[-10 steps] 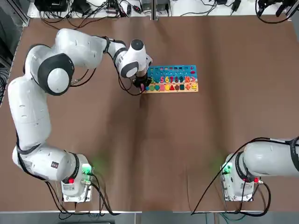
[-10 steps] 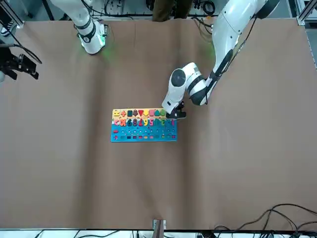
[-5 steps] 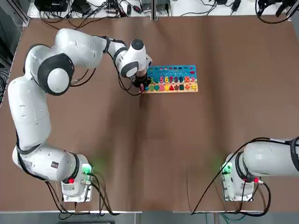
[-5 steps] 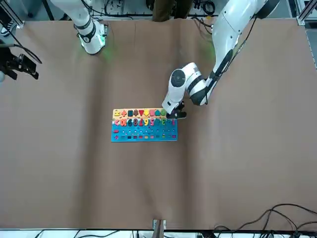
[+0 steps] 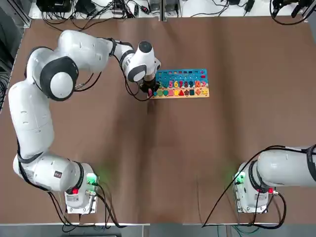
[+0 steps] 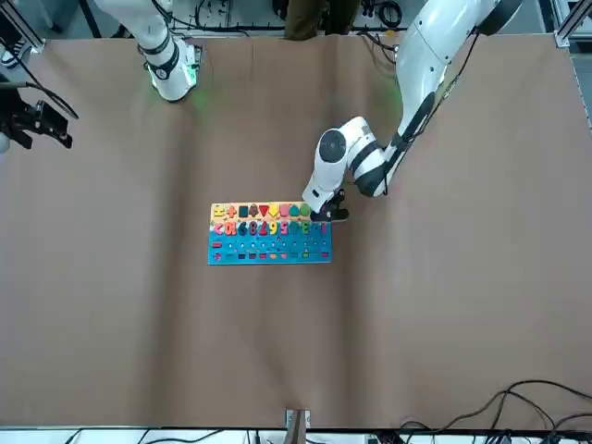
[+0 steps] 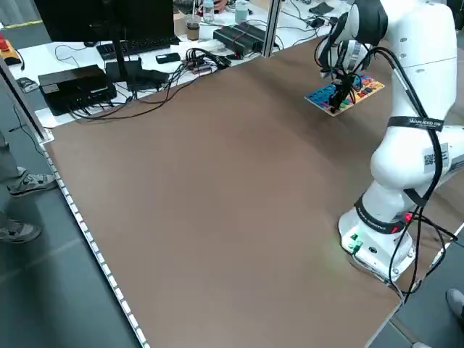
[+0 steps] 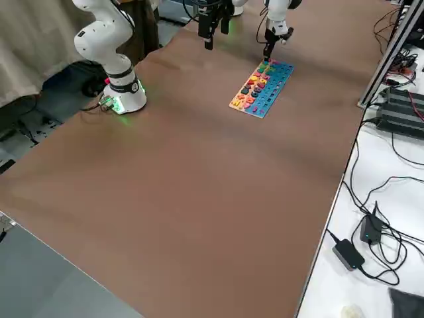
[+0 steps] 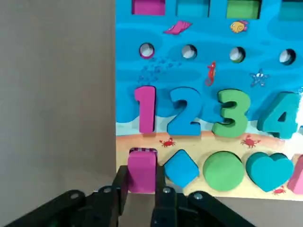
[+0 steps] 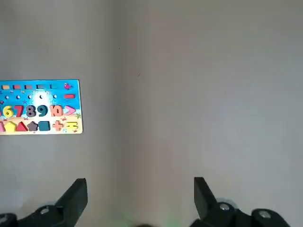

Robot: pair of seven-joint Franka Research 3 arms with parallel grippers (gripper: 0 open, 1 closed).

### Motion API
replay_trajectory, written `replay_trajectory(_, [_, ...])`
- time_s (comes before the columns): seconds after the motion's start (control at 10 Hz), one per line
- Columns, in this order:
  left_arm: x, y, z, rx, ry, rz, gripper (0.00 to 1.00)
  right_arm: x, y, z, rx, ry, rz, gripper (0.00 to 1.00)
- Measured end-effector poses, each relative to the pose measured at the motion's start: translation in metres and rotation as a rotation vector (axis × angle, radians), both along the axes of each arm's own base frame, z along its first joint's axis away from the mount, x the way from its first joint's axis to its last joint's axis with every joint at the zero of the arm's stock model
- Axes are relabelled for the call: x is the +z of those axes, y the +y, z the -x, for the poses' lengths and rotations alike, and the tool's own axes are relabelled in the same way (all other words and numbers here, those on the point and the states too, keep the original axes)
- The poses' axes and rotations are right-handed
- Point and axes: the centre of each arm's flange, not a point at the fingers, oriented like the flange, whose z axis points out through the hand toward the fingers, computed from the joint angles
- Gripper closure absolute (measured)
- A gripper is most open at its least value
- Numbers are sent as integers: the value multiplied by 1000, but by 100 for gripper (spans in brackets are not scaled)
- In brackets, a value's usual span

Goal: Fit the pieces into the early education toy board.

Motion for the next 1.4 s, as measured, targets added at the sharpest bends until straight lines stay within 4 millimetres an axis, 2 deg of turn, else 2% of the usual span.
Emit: replay_trajectory(1.4, [0,-1,-3,4,4,-5,74,-1,0,-1,-2,2,0,1])
